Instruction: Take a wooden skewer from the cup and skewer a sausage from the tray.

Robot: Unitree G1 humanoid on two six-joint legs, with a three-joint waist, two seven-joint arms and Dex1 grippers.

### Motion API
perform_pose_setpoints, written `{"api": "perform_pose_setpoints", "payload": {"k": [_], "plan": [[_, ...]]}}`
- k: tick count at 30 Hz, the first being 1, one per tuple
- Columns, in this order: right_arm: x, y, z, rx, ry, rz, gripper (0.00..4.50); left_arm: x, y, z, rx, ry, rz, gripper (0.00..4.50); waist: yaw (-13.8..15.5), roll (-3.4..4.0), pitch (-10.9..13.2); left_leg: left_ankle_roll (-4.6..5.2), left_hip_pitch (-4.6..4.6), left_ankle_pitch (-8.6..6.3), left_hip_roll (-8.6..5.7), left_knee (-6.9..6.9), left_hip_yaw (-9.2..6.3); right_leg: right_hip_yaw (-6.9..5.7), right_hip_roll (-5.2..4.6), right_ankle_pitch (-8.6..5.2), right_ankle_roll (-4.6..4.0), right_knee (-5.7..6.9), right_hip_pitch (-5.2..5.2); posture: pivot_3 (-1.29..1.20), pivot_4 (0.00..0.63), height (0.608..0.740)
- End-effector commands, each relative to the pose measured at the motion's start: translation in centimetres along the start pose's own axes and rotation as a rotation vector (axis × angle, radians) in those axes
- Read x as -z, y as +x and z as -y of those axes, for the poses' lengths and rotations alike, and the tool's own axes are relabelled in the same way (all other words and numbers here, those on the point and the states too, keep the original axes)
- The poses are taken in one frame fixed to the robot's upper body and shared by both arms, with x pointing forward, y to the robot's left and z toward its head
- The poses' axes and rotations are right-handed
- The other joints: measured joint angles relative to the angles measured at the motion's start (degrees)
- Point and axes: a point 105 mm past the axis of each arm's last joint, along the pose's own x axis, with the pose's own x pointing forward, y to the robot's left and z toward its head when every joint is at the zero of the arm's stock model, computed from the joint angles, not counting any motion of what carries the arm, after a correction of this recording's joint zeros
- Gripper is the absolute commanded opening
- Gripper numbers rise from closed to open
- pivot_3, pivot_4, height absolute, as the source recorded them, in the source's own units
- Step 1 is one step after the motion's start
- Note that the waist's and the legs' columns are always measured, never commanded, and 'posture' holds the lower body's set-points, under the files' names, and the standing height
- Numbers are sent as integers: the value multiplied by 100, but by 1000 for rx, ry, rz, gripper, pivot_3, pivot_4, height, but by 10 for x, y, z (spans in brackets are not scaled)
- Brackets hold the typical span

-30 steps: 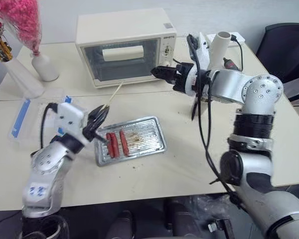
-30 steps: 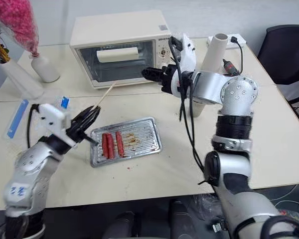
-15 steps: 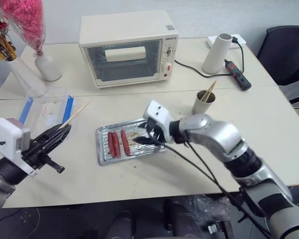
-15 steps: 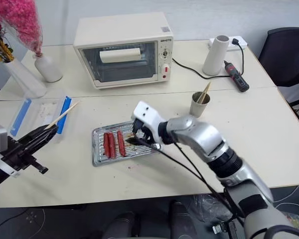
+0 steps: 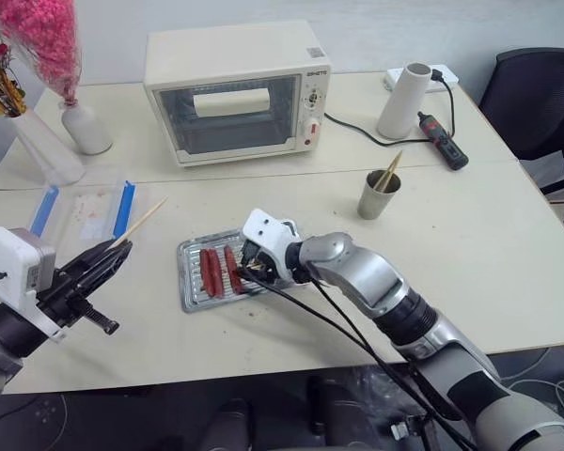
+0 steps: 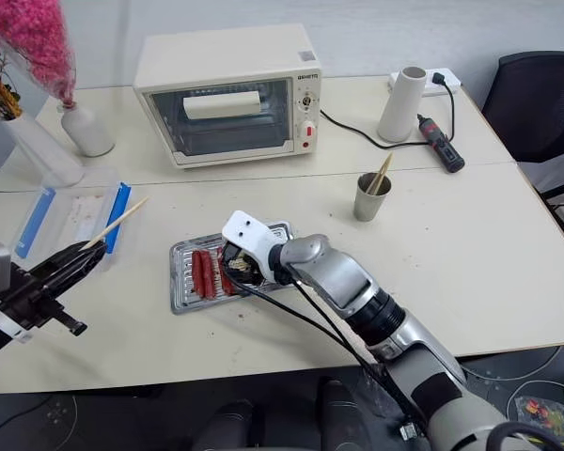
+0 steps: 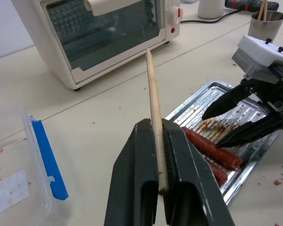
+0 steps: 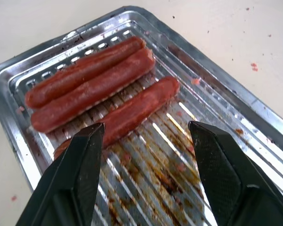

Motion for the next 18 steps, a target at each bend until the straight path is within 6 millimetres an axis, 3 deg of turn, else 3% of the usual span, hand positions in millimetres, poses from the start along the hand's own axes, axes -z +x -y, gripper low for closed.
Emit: {"api": "perform_pose_setpoints", "payload": {"k": [1, 7, 11, 18], "plan": [[-14, 1, -4, -1, -35, 52, 2942, -10, -1, 0, -9, 50, 33, 0, 2, 0, 0, 0, 0, 0, 0, 0, -1, -1, 0, 0, 0, 1, 0, 0, 150, 740], [-19, 8, -11, -6, -105, 56, 2942, -10, 0, -3, -15, 53, 38, 0, -6, 0, 0, 0, 1, 0, -2, 0, -2, -4, 1, 0, 0, 2, 0, 0, 150, 740], [-14, 9, -4, 44, -251, 34, 2942, -11, 1, -3, -14, 55, 44, 0, -4, 0, 0, -1, 1, 0, 0, 0, -3, -6, 3, -1, -2, 4, 0, 0, 150, 740], [-9, 9, -15, 7, -281, 31, 2942, -11, 2, -4, -16, 56, 45, 0, -4, -2, -2, -2, 1, 0, -2, 0, -3, -6, 5, -1, -2, 6, 0, 0, 150, 740]]}}
